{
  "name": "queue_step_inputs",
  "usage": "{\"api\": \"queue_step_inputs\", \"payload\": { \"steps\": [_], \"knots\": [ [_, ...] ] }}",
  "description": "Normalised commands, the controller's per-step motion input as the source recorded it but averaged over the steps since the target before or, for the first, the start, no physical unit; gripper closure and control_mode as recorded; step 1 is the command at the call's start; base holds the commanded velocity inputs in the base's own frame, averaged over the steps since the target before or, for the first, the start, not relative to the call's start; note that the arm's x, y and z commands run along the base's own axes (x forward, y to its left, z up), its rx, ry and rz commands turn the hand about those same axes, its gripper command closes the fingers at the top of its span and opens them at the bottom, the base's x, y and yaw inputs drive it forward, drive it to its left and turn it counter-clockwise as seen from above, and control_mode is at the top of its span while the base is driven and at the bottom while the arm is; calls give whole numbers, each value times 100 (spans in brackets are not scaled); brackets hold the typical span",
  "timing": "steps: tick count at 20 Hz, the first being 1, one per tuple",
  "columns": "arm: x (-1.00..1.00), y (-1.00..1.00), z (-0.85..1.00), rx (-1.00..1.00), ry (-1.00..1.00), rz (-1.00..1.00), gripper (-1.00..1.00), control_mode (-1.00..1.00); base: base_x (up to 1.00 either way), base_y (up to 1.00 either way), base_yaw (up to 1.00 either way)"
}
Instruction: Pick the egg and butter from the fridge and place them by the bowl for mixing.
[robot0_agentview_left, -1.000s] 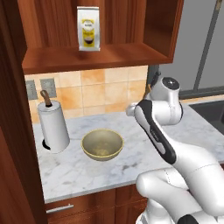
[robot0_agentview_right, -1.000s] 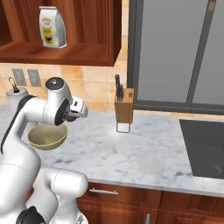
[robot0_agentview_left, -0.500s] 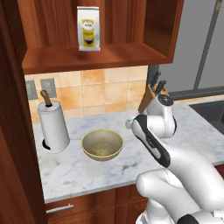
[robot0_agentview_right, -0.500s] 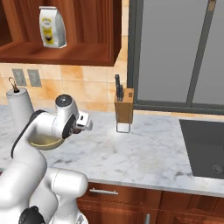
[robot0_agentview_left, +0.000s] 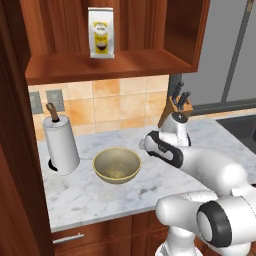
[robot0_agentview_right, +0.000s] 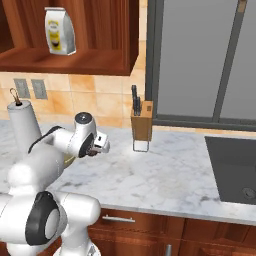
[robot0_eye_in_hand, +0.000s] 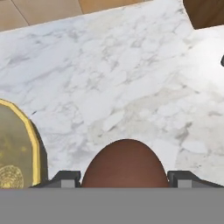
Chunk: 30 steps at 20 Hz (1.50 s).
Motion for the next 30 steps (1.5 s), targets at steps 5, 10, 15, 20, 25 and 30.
{"api": "queue_step_inputs", "payload": {
  "steps": [5,10,15,20,25,30],
  "knots": [
    [49,11,-39,2,3,-7,100,-100,0,0,0],
    [33,10,-30,8,7,-4,100,-100,0,0,0],
    [22,5,-28,12,8,-3,100,-100,0,0,0],
    [15,10,-29,9,0,-6,100,-100,0,0,0],
    [20,7,-28,6,0,-7,100,-100,0,0,0],
    [18,1,-13,3,0,-5,-100,-100,0,0,0]
  ]
}}
